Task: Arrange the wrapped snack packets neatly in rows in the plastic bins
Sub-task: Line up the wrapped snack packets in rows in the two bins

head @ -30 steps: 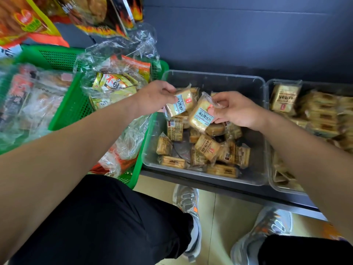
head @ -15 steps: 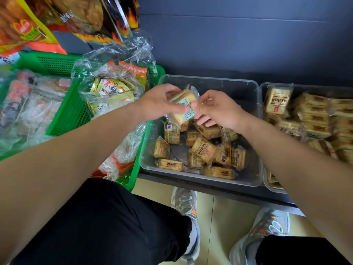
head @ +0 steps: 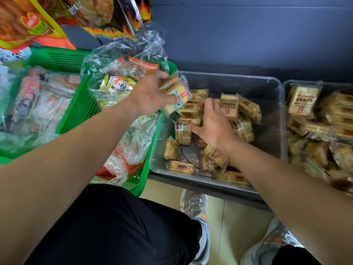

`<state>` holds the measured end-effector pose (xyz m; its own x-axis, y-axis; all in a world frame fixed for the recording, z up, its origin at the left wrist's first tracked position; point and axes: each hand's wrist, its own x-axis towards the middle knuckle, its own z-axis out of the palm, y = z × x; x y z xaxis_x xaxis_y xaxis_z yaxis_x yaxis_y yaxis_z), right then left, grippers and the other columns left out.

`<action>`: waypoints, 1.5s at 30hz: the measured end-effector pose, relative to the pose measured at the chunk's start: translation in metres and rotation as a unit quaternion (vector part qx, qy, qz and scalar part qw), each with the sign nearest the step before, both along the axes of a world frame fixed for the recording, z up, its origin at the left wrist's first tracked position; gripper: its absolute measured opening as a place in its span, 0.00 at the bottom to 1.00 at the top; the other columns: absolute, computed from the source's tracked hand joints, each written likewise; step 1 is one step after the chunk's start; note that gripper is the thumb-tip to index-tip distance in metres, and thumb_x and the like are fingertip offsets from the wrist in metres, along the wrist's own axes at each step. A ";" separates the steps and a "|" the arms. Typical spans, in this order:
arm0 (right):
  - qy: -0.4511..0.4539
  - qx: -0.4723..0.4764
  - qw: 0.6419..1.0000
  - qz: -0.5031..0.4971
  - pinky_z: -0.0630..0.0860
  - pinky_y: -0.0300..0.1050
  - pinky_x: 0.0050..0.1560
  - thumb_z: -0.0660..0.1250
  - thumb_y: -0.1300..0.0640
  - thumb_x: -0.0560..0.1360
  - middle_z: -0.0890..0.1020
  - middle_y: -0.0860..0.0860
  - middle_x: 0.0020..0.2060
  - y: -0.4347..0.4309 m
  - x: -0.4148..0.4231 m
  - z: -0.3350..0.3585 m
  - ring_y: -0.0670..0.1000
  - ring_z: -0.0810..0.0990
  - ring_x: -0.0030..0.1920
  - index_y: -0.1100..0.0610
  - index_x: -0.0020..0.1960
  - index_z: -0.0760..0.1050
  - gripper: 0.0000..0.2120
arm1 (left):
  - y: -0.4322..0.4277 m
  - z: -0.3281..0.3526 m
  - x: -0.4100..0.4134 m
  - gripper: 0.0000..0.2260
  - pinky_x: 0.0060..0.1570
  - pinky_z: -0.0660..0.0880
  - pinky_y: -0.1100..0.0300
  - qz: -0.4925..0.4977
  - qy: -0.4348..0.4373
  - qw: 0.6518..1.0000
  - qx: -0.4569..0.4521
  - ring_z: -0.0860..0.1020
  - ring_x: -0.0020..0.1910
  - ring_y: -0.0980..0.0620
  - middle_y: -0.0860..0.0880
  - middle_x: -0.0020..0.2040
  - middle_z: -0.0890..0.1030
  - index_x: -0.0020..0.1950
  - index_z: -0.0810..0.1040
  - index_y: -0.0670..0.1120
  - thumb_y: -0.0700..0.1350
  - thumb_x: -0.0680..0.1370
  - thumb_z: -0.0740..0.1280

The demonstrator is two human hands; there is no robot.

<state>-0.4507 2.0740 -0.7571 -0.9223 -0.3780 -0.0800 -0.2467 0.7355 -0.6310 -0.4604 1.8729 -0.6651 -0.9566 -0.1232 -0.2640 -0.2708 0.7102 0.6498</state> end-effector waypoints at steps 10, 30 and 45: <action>-0.002 0.042 0.999 0.032 0.79 0.56 0.58 0.68 0.47 0.80 0.80 0.51 0.62 0.009 -0.023 0.005 0.54 0.79 0.60 0.50 0.70 0.72 0.20 | -0.009 0.001 -0.001 0.31 0.54 0.68 0.64 0.047 0.012 0.999 0.009 0.76 0.56 0.53 0.53 0.58 0.77 0.72 0.71 0.49 0.47 0.72 0.79; 0.099 0.201 0.957 0.185 0.64 0.57 0.66 0.67 0.44 0.77 0.79 0.46 0.64 -0.022 0.006 0.009 0.54 0.73 0.67 0.44 0.69 0.74 0.21 | -0.011 0.008 0.004 0.30 0.50 0.69 0.65 0.053 0.016 0.998 0.009 0.76 0.55 0.53 0.54 0.54 0.76 0.71 0.72 0.49 0.46 0.72 0.79; 0.017 0.172 0.972 0.159 0.58 0.54 0.61 0.74 0.43 0.72 0.78 0.39 0.53 -0.010 -0.001 0.005 0.50 0.68 0.65 0.41 0.59 0.74 0.17 | -0.010 0.001 0.002 0.31 0.52 0.68 0.69 0.035 0.023 0.999 0.026 0.74 0.58 0.55 0.53 0.56 0.76 0.71 0.73 0.48 0.45 0.71 0.80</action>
<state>-0.4512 2.0640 -0.7519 -0.7672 -0.6011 -0.2237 -0.5128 0.7844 -0.3489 -0.4584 1.8633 -0.6639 -0.9573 -0.1783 -0.2277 -0.2882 0.6554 0.6982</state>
